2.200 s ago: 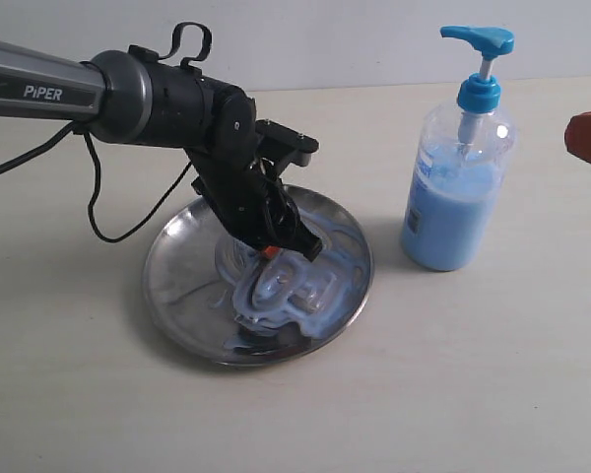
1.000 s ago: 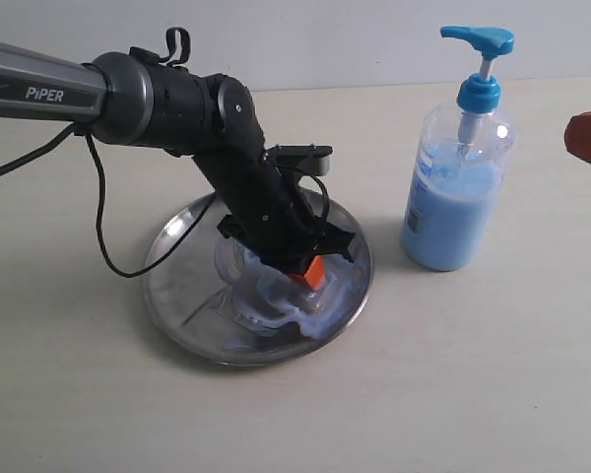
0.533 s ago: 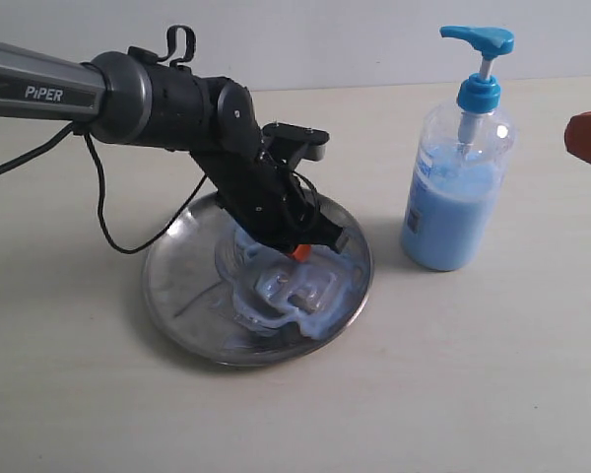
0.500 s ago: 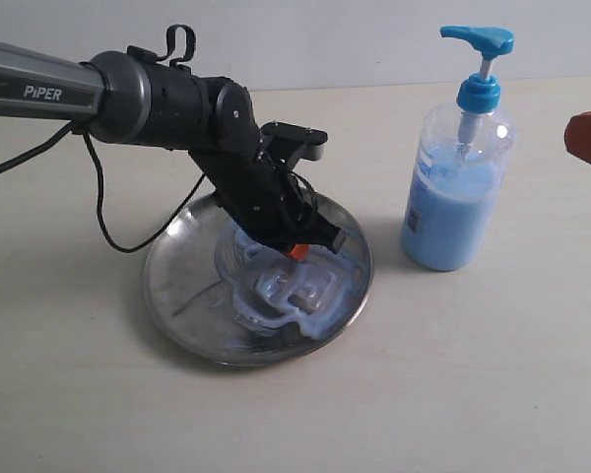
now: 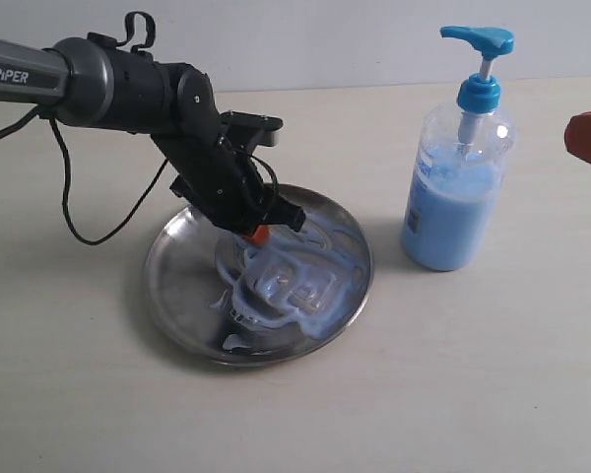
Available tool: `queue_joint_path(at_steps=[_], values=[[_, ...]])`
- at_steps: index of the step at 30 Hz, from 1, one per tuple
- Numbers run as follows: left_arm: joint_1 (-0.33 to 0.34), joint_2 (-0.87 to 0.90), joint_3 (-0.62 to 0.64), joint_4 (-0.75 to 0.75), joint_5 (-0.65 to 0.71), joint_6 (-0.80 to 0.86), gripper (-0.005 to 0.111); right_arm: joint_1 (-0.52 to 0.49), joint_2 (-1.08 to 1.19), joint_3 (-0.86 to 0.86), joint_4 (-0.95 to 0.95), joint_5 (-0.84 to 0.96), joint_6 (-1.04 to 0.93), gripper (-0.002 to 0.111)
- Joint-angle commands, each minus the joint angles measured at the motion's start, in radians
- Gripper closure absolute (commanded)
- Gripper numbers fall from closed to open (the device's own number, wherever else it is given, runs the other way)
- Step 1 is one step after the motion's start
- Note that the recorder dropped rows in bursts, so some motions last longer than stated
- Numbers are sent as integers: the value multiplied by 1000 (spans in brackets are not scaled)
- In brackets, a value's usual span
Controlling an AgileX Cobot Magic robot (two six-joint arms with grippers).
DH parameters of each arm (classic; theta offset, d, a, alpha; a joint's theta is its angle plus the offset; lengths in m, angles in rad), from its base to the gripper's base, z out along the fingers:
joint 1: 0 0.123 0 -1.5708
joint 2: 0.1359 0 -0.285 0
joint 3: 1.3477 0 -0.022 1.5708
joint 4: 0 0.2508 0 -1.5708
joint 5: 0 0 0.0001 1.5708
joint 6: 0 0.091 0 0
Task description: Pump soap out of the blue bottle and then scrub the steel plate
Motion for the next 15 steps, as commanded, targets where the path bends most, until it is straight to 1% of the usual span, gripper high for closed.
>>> queue_joint_path(at_steps=[1,15], values=[[3,-25,4,8,-13,-5,107,1,-3,-1,1,-7,-5,108],[66,-42,4,6,-25,-7,107,1,-3,-1,1,-5,-5,108]])
